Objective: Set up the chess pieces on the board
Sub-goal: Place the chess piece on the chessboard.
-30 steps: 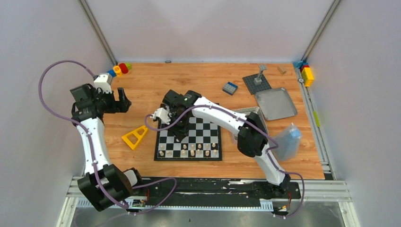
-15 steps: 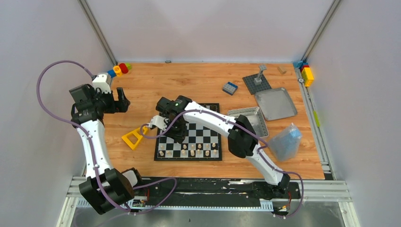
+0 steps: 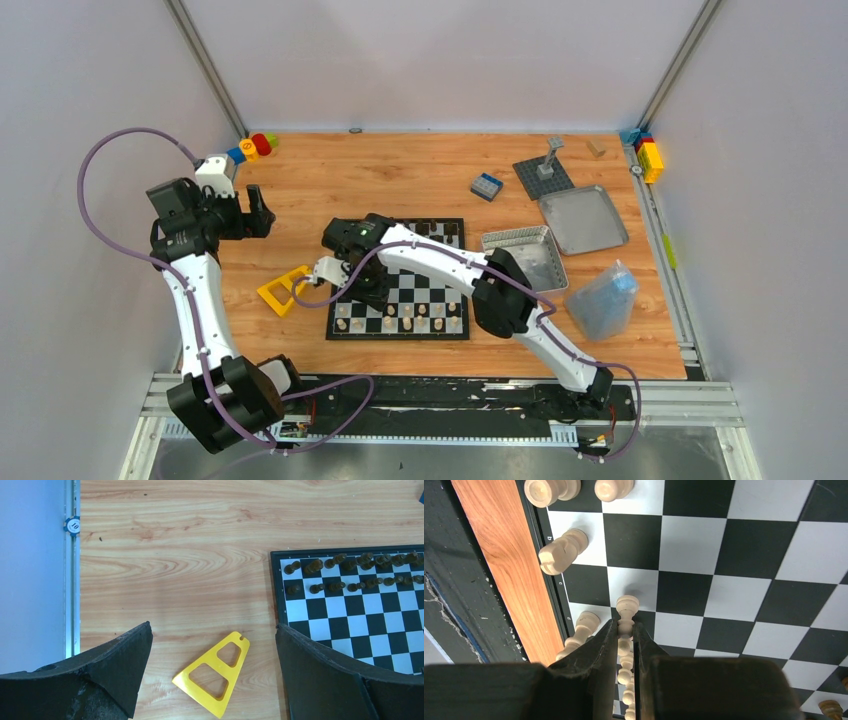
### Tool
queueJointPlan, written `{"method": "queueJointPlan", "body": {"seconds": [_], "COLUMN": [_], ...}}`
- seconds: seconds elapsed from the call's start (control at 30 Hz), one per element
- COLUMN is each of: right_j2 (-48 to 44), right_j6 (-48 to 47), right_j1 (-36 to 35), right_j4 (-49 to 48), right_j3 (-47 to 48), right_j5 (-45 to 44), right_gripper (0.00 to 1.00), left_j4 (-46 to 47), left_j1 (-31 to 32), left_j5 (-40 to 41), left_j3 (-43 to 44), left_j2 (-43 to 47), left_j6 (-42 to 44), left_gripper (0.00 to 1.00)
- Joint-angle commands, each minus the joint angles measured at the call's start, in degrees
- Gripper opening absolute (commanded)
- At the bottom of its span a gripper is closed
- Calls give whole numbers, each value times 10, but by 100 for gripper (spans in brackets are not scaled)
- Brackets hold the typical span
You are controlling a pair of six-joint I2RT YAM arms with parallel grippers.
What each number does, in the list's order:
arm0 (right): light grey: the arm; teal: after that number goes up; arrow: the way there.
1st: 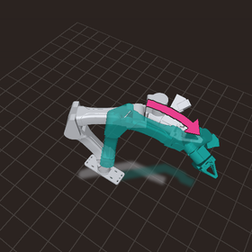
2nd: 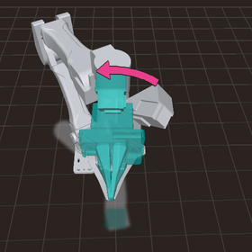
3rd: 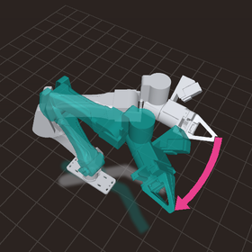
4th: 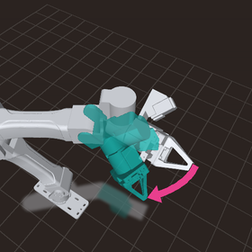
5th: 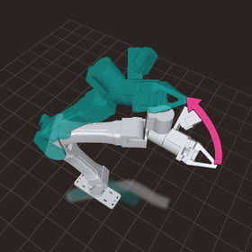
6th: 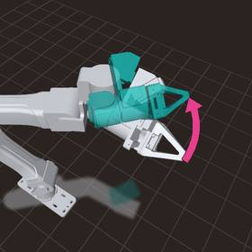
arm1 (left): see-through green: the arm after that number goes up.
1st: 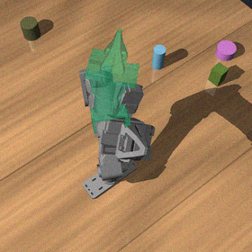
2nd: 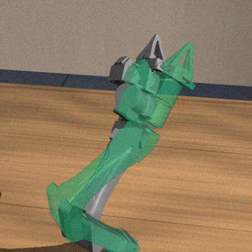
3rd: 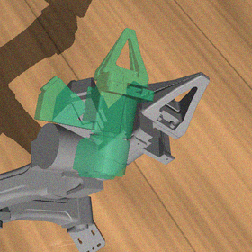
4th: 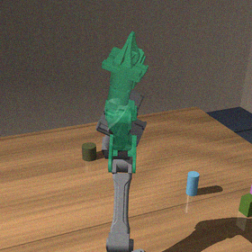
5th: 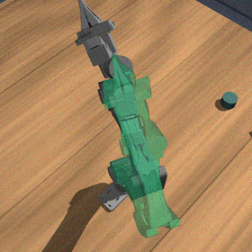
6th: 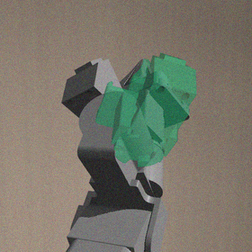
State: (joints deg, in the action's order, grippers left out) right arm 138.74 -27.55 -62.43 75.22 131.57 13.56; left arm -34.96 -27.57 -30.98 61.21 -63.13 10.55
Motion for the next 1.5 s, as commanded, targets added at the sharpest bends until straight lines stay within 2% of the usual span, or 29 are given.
{"method": "queueJointPlan", "body": {"seconds": [0.0,0.27,0.67,1.07,1.47], "right_j2": [7,12,15,17,20], "right_j6": [-11,-14,-12,-10,-6], "right_j1": [-10,-16,-21,-24,-24], "right_j4": [2,1,-8,-16,-24], "right_j3": [27,25,21,22,21], "right_j5": [-19,-34,-45,-46,-49], "right_gripper": [0,3,13,14,25], "left_j4": [10,9,8,6,4], "left_j1": [-7,-7,-8,-8,-10], "left_j5": [-6,-6,-5,-5,-4], "left_j3": [11,10,10,9,8], "left_j2": [4,2,2,2,0], "left_j6": [-7,-4,-2,0,2], "left_gripper": [100,100,100,100,100]}}
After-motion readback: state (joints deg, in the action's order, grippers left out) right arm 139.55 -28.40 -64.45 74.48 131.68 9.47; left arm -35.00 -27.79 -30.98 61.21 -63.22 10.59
